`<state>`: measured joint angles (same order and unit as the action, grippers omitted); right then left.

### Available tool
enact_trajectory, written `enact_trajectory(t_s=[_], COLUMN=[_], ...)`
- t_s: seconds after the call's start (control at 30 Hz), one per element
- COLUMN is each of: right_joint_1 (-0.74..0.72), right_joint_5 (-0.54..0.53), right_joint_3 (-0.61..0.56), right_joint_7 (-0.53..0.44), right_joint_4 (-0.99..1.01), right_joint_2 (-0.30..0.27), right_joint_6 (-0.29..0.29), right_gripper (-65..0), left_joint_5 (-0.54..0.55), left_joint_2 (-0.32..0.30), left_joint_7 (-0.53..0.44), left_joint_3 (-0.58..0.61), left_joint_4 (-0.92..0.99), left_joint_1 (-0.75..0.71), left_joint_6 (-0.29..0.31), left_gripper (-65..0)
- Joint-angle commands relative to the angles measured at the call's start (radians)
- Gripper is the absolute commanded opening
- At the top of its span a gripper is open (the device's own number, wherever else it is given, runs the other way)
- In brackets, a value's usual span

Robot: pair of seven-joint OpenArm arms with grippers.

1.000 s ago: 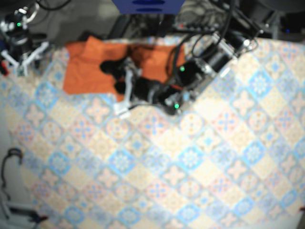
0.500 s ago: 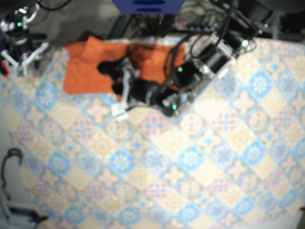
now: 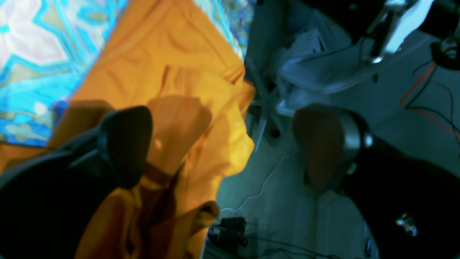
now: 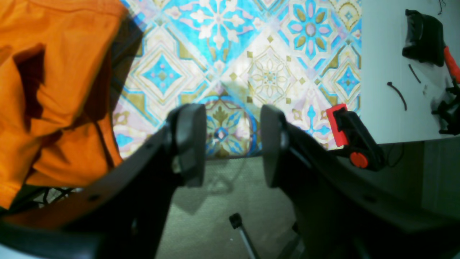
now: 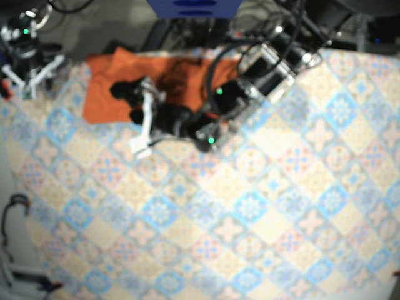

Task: Fold the T-shirt properly
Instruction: 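Fold the shirt end over onto the shirt with the left gripper, then open the left gripper and pull it back from the shirt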

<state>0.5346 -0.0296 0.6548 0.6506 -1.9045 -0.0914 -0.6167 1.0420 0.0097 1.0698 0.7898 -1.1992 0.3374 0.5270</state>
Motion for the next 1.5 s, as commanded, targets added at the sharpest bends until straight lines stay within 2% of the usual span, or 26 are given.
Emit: enact_trajectory(t_s=[0.0,0.17,0.37,0.47,0.97,1.33,1.47], right_joint_1=[0.002,0.002,0.0,-0.017,-0.018,-0.018,-0.018], right_joint_5=[-0.006,-0.006,-0.006,-0.006,-0.006,-0.006,-0.006], right_joint_3=[0.007,0.007,0.007,0.006,0.006,0.006,0.006], right_joint_7=[-0.019,-0.021,-0.021,-0.021,-0.019,-0.019,-0.019], right_joint_4=[-0.016,-0.016,-0.014,-0.014,-0.013,-0.011,-0.011], right_joint_2=[-0.012,-0.012,-0.012,-0.012,-0.012,-0.012,-0.012], right_joint_6=[0.004,0.004,0.004,0.004,0.004,0.004,0.004], right_gripper=[-40.5,-40.5,-40.5,-40.5,-40.5,-40.5,-40.5], left_joint_5=[0.03,0.031,0.031,0.044,0.182,0.185,0.185], left_joint_2=[0.02,-0.003,-0.017,-0.041,-0.107,-0.19,-0.193], left_joint_7=[-0.035,-0.03,0.023,0.065,0.072,0.088,0.089], left_joint_3=[-0.005,-0.103,-0.186,-0.189,-0.186,-0.188,-0.183], left_joint_4=[-0.018,-0.034,-0.06,-0.063,-0.06,-0.063,-0.063], left_joint_1=[0.024,0.018,0.022,0.022,-0.005,-0.042,-0.062], left_joint_6=[0.009,0.009,0.009,0.009,0.009,0.009,0.009], left_gripper=[0.0,0.0,0.0,0.0,0.0,0.0,0.0])
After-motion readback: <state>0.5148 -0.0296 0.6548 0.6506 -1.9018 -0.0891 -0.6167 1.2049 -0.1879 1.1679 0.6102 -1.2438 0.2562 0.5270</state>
